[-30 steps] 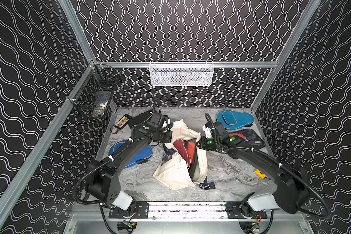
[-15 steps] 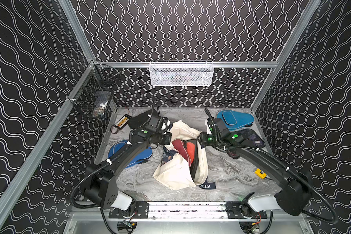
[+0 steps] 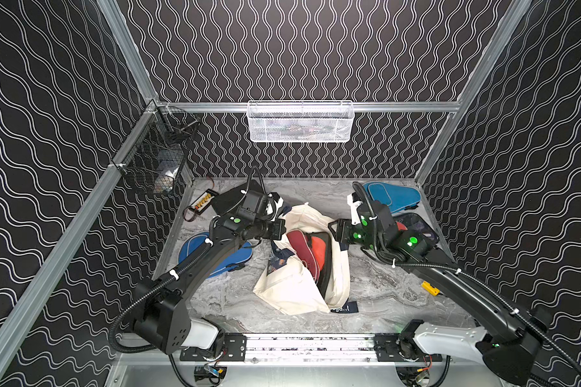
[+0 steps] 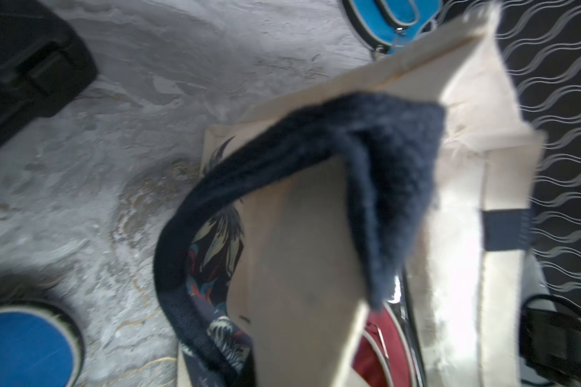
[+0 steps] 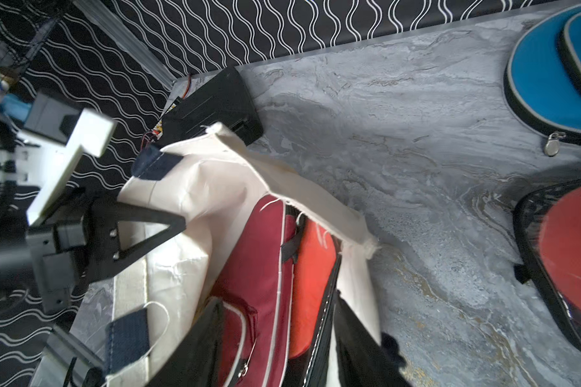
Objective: Remove the ping pong set from the canvas bag
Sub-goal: Adjust the canvas bag at the center of the board.
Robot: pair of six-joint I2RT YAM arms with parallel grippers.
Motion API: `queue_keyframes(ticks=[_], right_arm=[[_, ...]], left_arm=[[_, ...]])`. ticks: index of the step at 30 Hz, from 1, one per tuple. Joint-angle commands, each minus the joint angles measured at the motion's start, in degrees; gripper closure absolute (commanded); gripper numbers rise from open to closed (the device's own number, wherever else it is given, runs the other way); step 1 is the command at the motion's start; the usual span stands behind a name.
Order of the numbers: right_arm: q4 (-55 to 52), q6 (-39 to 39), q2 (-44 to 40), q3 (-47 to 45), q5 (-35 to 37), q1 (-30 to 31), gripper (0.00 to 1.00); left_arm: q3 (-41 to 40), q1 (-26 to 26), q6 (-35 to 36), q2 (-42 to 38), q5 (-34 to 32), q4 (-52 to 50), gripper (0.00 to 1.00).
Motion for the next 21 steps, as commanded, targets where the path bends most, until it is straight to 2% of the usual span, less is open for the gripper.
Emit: queue_keyframes(ticks=[1,6,14,19,21], right_arm=[[3.6,3.3,-2.0,-3.7,-1.0,1.7,0.46],[8.2,7.9,-4.1,-11.0,-2.8,3.2,0.44],[18.3,14.2,-2.7,-18.7,-7.1,3.1,0.37],[23.3,16.7,-0.5,-21.2,-5.8,2.6,0.31],[25.6,17.9,0.8,-22.0,-7.8,1.4,0.31]], left_arm=[[0.5,0.1,-0.6,-0.4,6.1,5.6,1.00],[4.9,-0.2,-0.6,1.6,8.7,7.6,1.00],[18.2,-1.4,2.3,8.4,5.4,2.4,1.00],[20.3,-4.0,3.4,11.6,2.9,0.8,1.00],[20.5,-4.7,3.8,12.5,1.7,0.2,1.00]])
